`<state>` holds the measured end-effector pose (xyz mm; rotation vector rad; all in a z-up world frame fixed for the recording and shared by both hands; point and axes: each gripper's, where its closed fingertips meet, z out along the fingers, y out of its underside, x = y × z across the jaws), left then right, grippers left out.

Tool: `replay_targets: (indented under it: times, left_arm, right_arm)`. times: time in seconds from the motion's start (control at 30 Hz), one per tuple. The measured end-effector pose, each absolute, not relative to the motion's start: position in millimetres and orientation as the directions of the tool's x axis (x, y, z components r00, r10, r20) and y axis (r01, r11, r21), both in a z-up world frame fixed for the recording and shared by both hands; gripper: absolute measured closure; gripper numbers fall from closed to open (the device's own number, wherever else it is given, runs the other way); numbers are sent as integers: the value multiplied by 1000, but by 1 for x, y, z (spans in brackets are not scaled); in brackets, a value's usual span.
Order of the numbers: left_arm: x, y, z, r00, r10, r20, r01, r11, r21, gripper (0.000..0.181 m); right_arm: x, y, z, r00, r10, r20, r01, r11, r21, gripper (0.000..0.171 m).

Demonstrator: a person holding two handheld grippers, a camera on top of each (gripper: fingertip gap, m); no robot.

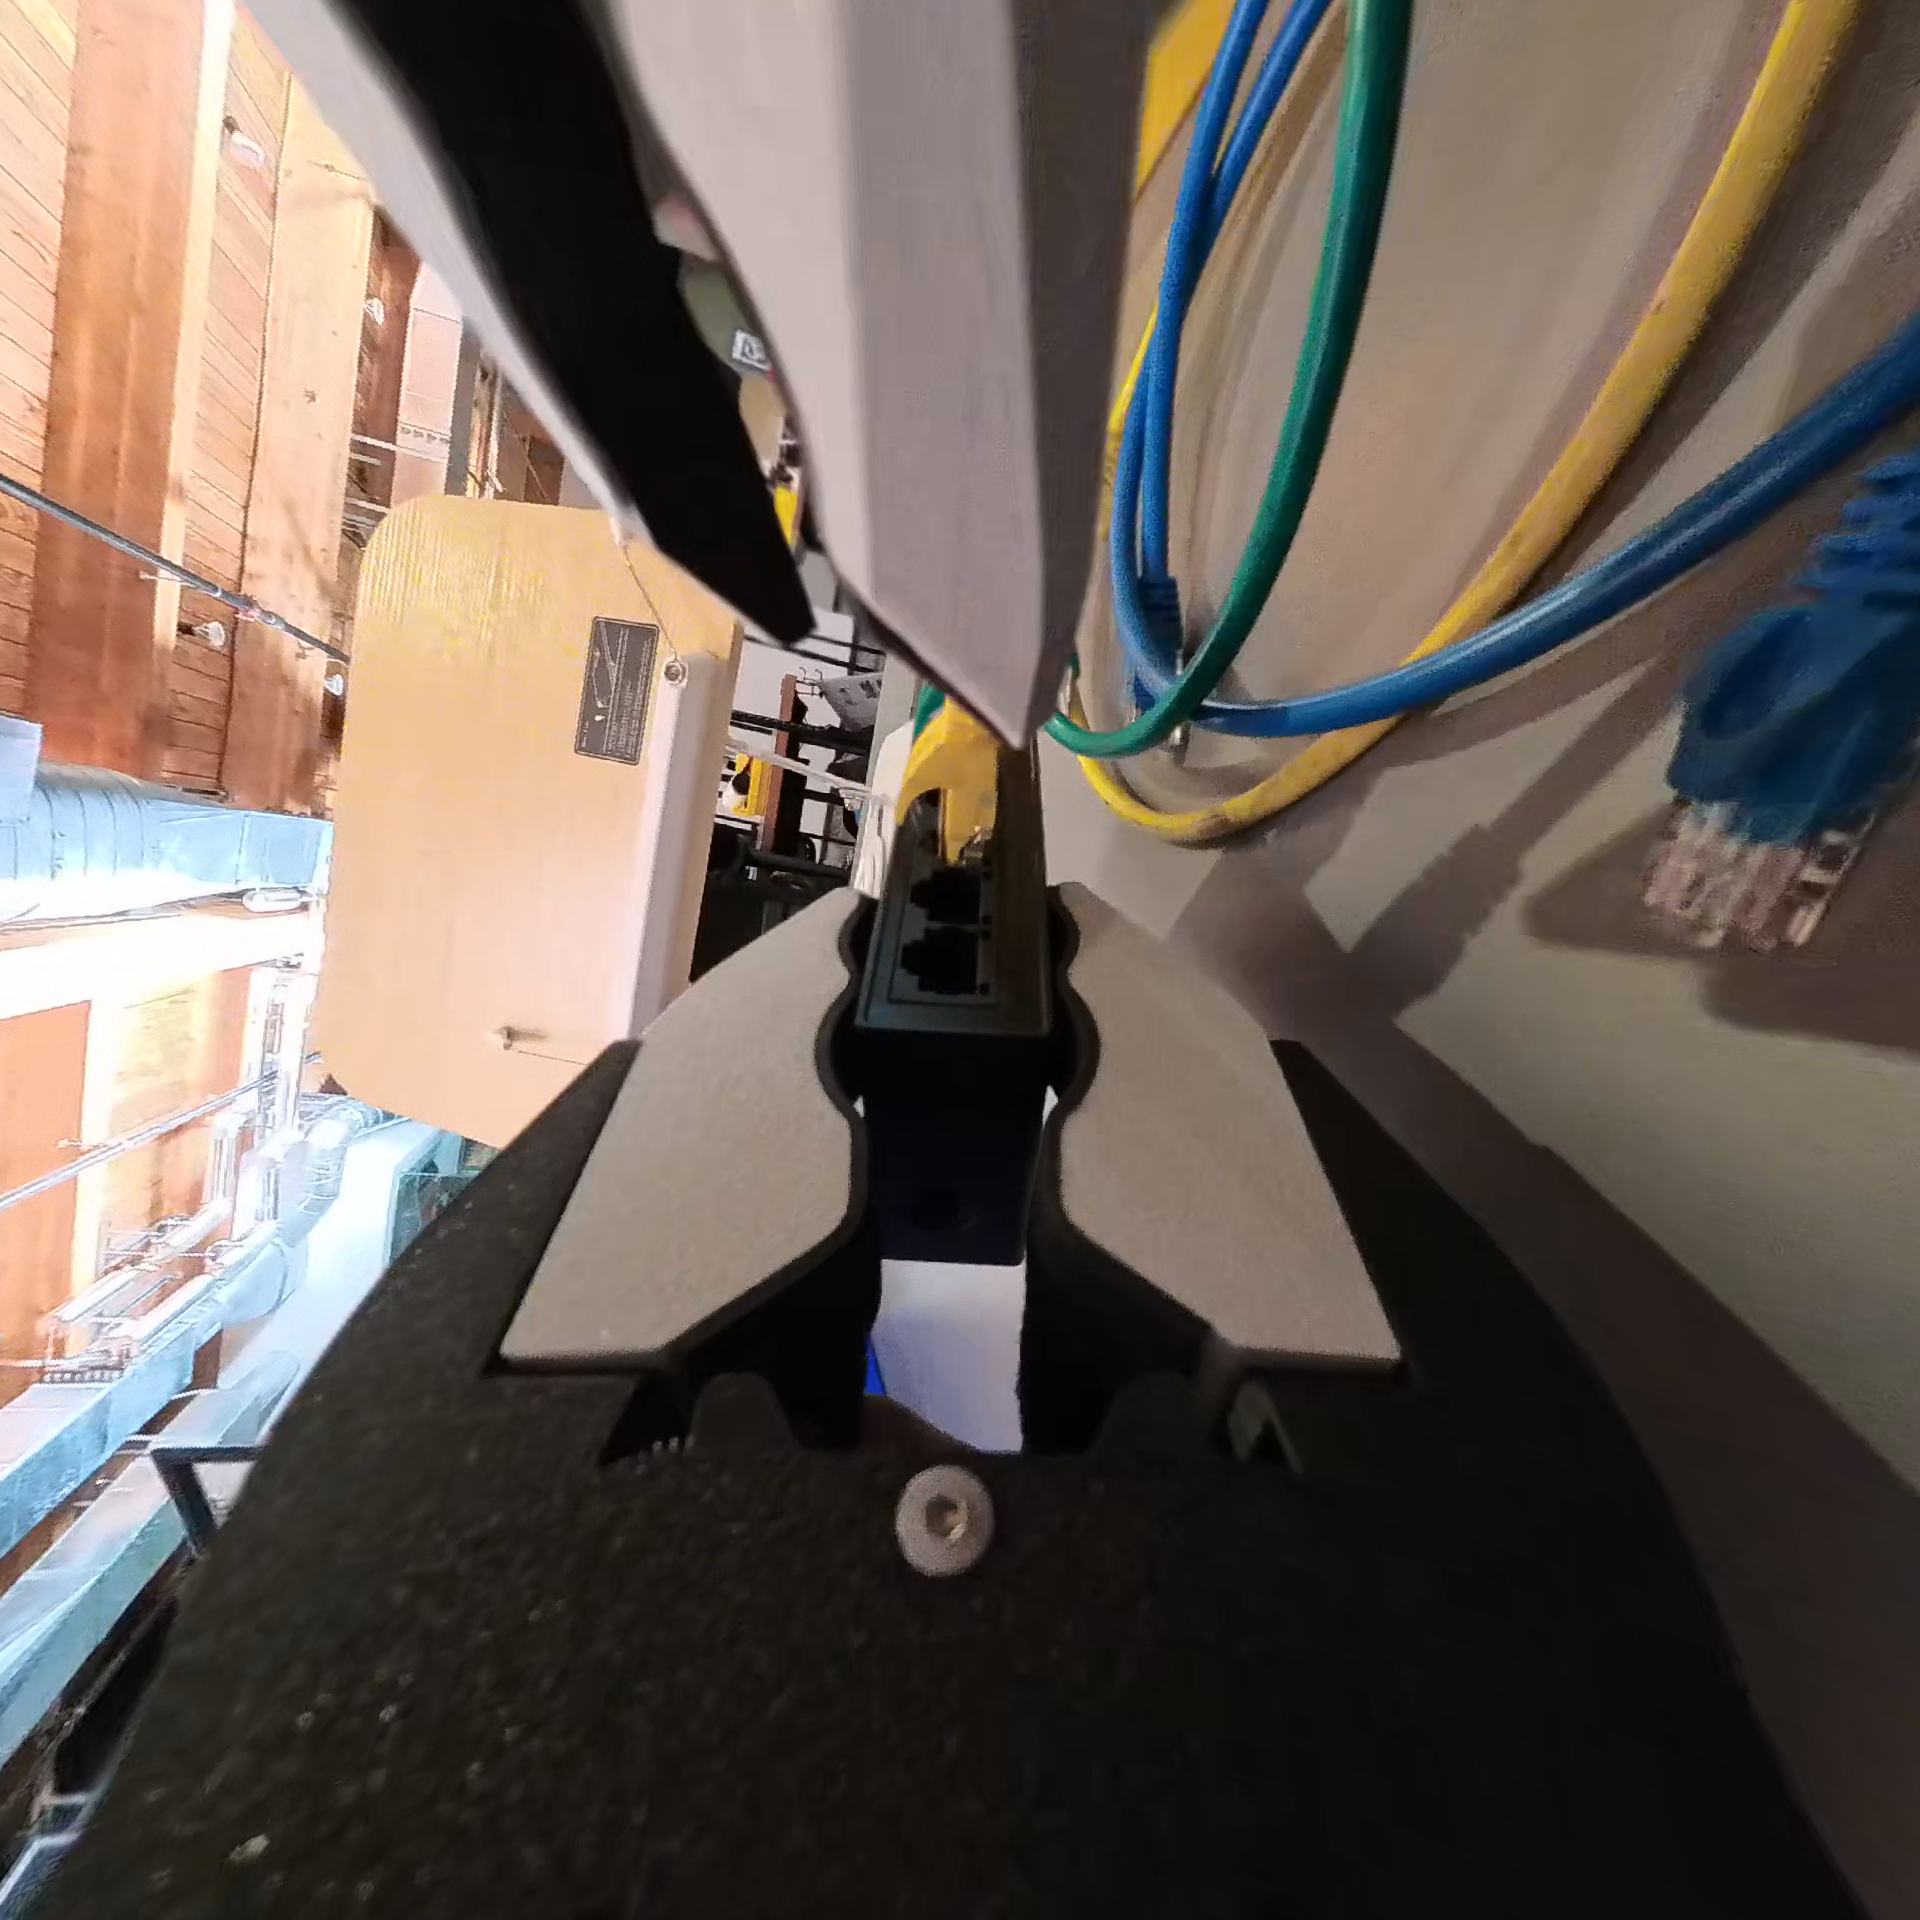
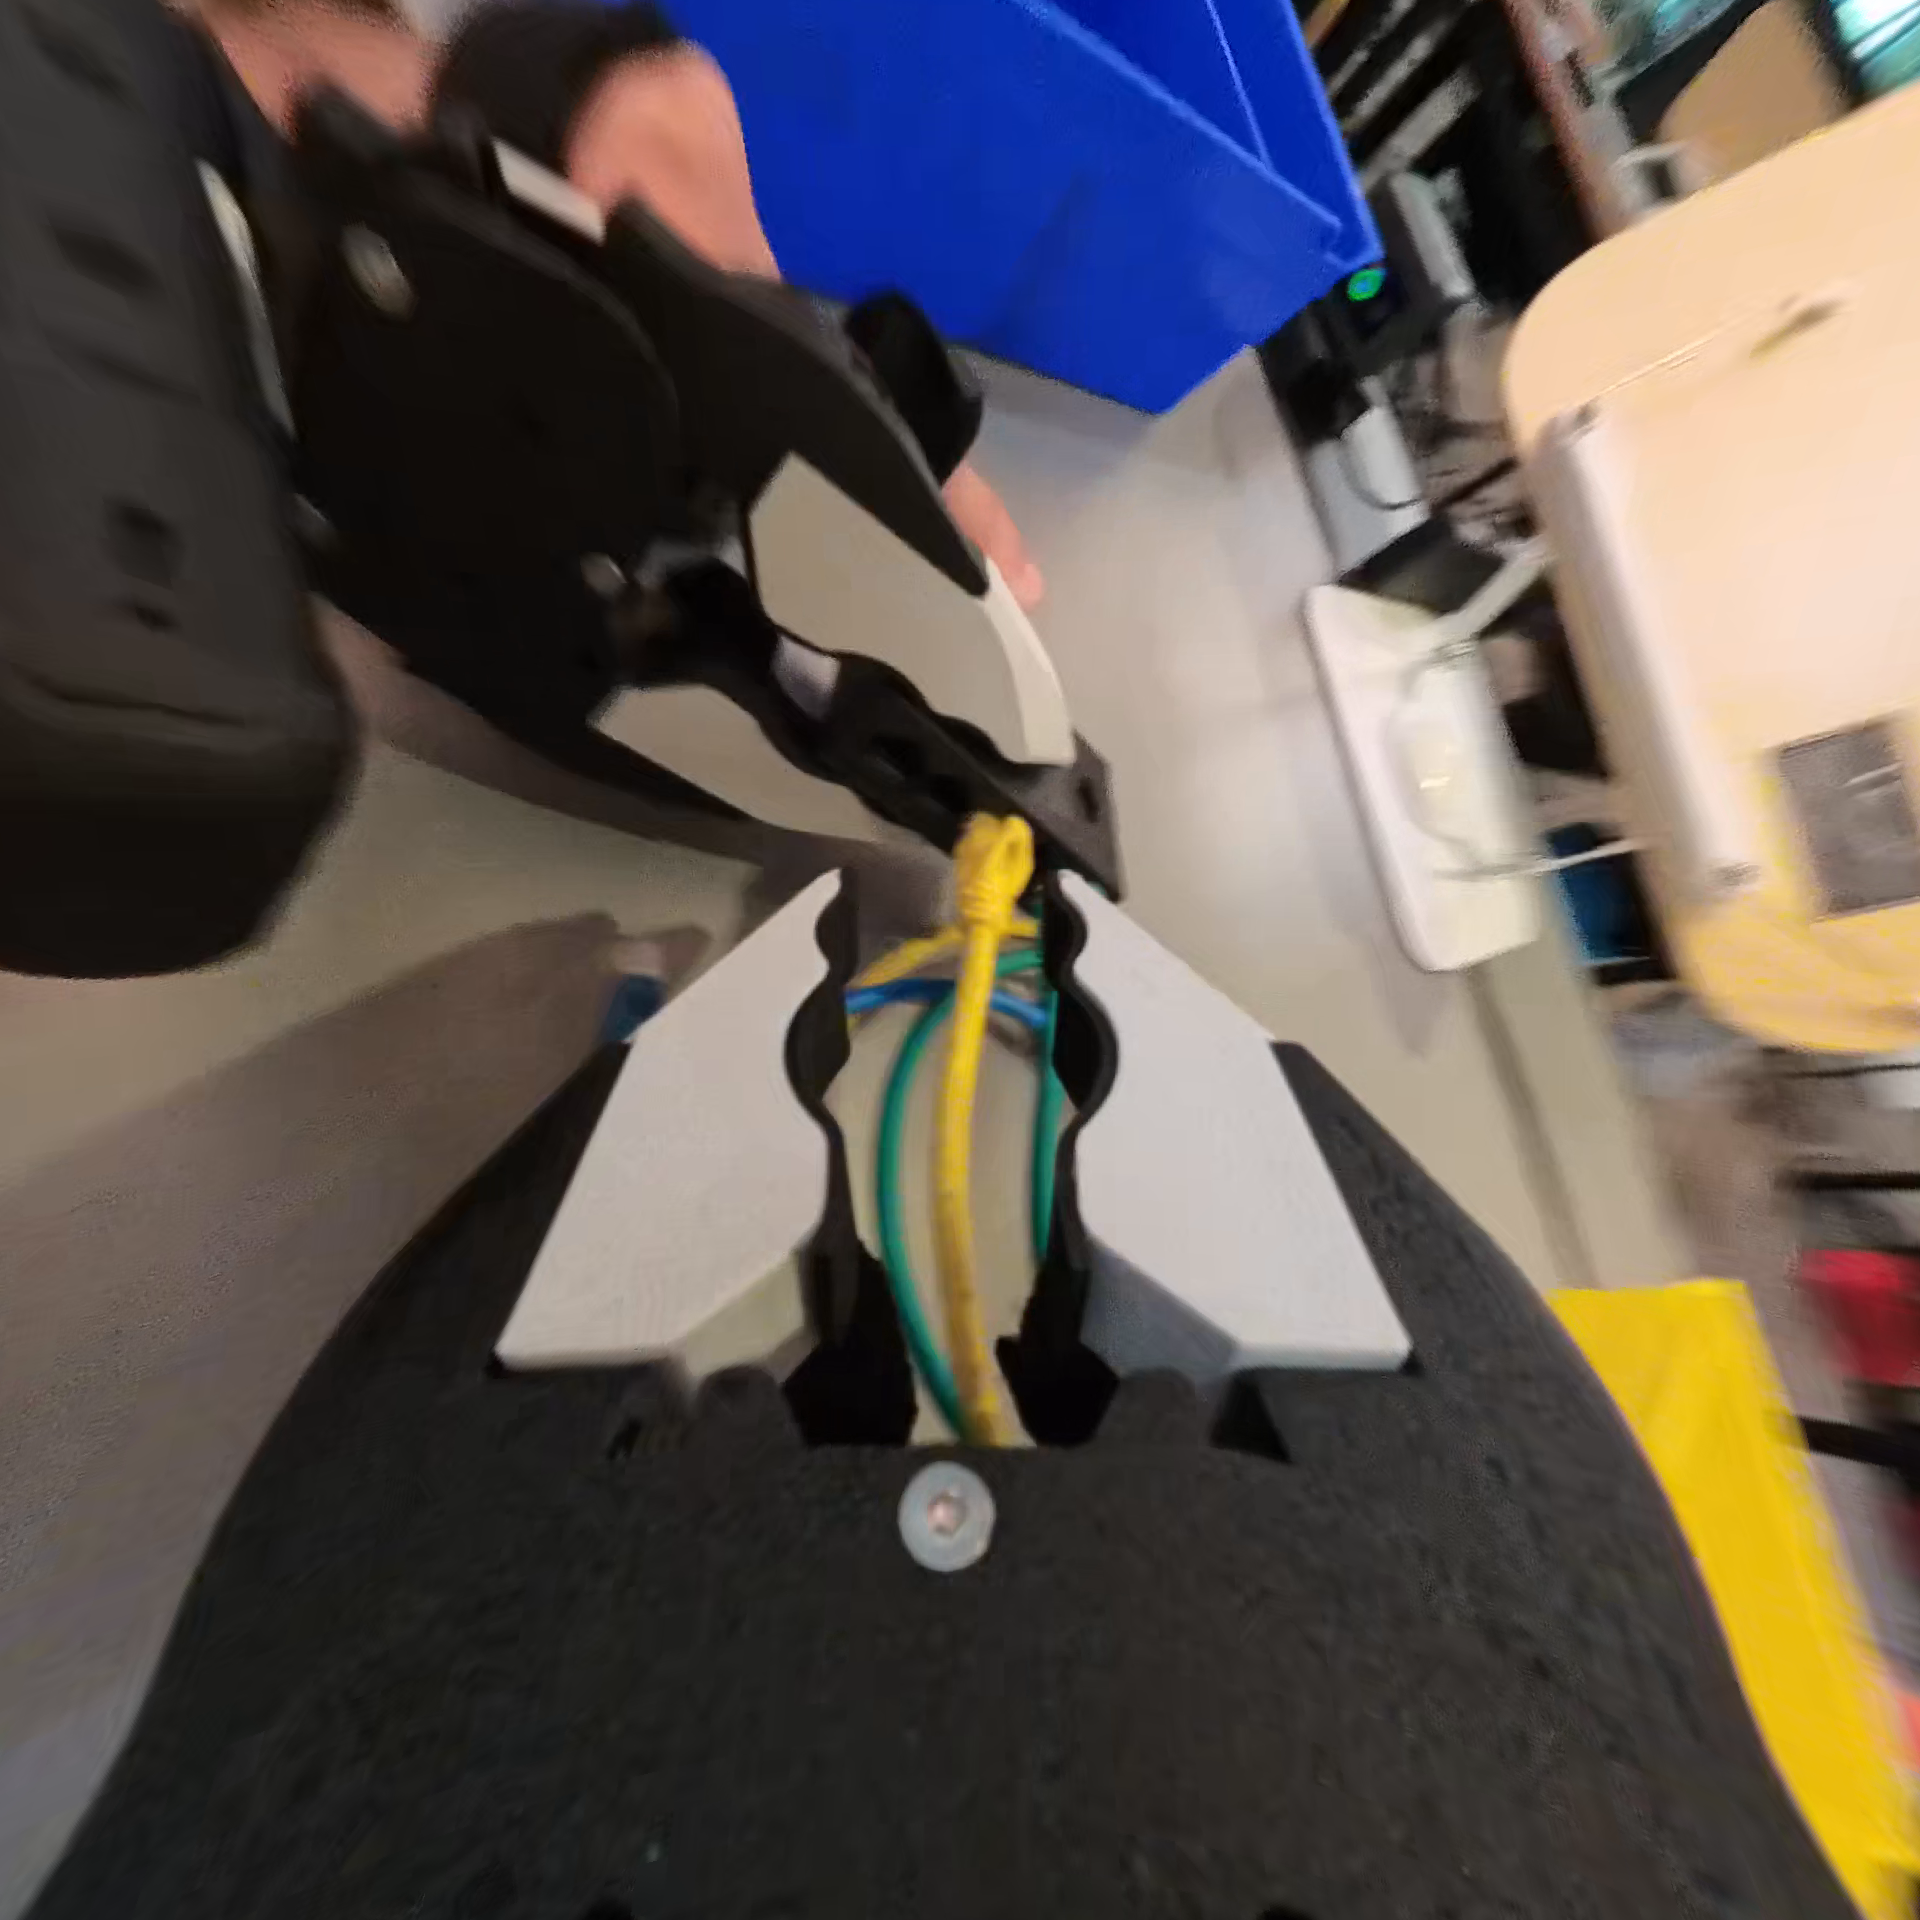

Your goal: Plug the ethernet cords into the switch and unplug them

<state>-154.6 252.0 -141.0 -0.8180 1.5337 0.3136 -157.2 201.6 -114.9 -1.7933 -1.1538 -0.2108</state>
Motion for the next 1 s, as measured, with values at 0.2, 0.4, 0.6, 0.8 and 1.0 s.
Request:
replay_targets:
  times: [0.2,0.4,0.6,0.8,1.0]
  left_arm:
    - [-157,251,-144,42,-308,-950,-654,711,-259,152]
    - [-158,249,-142,42,-311,-949,-646,717,-264,152]
    - [-161,249,-140,47,-318,-947,-652,708,-270,152]
    - [-164,250,-138,40,-279,-959,-663,711,-235,152]
    - [-162,250,-140,45,-302,-952,-662,705,-255,152]
  right_arm:
    - [-164,227,-127,275,510,815,937,46,-345,149]
    - [-164,231,-132,245,517,820,945,63,-321,154]
    - [-165,232,-132,217,512,831,950,85,-300,156]
    - [-166,232,-133,275,548,790,932,51,-360,160]
    - [-165,232,-133,363,570,738,895,9,-446,160]
